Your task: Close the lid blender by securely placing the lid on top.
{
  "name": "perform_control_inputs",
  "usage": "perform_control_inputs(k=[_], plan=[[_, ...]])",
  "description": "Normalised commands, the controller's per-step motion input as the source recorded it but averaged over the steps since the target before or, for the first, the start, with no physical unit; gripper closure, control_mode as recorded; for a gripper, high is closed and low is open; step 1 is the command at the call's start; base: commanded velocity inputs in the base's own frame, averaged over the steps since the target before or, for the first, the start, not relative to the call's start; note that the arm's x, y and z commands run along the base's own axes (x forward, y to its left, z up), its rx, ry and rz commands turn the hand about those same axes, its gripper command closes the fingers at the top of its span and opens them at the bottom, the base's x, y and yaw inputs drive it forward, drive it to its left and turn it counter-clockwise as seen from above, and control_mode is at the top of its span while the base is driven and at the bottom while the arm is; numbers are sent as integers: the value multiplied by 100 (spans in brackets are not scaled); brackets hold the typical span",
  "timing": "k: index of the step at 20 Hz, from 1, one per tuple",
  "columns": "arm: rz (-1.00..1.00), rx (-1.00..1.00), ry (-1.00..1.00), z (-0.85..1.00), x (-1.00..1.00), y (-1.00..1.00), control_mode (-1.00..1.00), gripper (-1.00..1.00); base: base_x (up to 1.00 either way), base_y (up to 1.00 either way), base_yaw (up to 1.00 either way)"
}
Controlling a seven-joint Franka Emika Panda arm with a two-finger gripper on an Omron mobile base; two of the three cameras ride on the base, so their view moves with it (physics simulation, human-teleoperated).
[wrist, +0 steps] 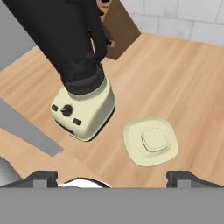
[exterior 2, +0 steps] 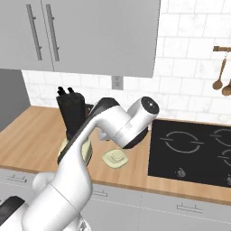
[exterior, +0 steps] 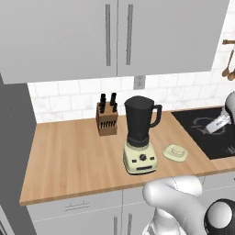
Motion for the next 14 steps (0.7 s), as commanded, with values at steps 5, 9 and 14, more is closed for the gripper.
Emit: perform_control_inputs(k=[5, 9, 14], plan=[[14, -5, 5, -43, 34, 5, -100, -100, 0, 0, 0], [1, -11, 13, -34, 32, 22, -100, -100, 0, 0, 0], [0, -15, 20, -43, 19, 21, -100, -100, 0, 0, 0]])
